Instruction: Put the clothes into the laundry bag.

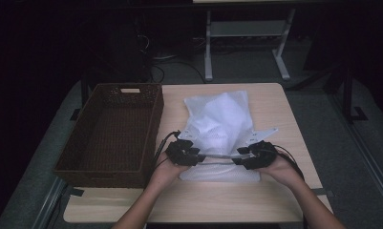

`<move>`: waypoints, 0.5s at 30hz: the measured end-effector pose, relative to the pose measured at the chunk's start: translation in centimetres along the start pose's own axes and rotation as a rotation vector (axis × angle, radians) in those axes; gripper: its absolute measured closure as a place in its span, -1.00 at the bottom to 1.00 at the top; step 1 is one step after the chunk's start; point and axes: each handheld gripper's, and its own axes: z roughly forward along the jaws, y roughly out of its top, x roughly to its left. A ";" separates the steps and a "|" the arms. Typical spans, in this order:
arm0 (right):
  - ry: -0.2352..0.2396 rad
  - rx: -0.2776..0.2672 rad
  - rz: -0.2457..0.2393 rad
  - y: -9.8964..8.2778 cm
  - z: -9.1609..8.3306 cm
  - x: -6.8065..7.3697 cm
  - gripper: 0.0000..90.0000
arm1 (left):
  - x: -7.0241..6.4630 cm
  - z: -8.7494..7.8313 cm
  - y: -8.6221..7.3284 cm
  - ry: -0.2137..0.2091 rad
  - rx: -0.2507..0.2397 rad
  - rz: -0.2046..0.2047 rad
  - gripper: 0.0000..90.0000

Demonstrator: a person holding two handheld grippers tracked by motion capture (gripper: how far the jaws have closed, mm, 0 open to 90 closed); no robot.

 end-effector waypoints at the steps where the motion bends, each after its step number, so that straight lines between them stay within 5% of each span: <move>1: -0.003 -0.004 0.003 -0.2 -0.2 -0.1 -0.01 | -0.2 -0.1 -0.2 0.004 0.000 0.004 0.16; 15: -0.112 -0.061 0.064 -4.9 -4.0 0.5 -0.46 | -2.4 -2.1 -4.2 0.021 -0.038 0.021 -0.51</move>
